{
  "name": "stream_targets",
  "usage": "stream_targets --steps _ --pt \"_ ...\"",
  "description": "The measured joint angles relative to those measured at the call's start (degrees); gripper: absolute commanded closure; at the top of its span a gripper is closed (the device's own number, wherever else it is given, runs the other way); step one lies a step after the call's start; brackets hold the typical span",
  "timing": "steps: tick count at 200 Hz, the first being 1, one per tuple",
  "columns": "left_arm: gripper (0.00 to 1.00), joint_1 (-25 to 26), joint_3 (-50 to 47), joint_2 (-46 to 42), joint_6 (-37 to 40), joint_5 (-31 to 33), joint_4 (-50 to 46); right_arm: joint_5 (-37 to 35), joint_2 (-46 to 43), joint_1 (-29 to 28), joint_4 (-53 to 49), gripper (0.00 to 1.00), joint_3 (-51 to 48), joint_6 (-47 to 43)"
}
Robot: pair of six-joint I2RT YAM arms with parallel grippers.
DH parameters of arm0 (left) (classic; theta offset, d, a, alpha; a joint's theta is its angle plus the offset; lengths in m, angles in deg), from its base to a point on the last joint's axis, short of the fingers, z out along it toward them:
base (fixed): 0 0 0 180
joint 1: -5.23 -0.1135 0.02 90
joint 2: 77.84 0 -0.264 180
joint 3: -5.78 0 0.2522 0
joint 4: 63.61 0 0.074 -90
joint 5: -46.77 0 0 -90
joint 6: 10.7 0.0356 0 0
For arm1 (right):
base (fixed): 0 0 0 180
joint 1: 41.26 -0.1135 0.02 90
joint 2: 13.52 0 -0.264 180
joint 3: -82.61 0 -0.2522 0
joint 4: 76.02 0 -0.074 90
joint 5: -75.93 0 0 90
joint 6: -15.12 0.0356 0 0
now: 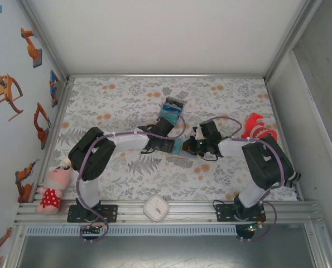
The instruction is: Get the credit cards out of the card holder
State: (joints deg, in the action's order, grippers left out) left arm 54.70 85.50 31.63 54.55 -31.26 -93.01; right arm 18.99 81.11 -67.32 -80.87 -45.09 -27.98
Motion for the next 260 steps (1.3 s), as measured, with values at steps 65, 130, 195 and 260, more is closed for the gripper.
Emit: stream_targets --steps 65,130,195,260 --pt "0.19 0.0 0.0 0.0 -0.2 0.0 0.0 0.5 0.0 0.0 2.1 0.84 -0.1 1.1" --pt "0.19 0.0 -0.1 -0.1 -0.4 0.0 0.0 0.6 2.1 -1.0 4.3 0.84 -0.1 1.4" --pt "0.2 -0.1 -0.9 -0.7 -1.7 1.3 -0.3 2.3 4.3 -1.6 7.3 1.0 0.5 2.7" --pt "0.21 -0.2 -1.1 -0.8 -3.3 1.5 -0.4 1.1 3.0 -1.5 3.3 1.0 1.4 1.1"
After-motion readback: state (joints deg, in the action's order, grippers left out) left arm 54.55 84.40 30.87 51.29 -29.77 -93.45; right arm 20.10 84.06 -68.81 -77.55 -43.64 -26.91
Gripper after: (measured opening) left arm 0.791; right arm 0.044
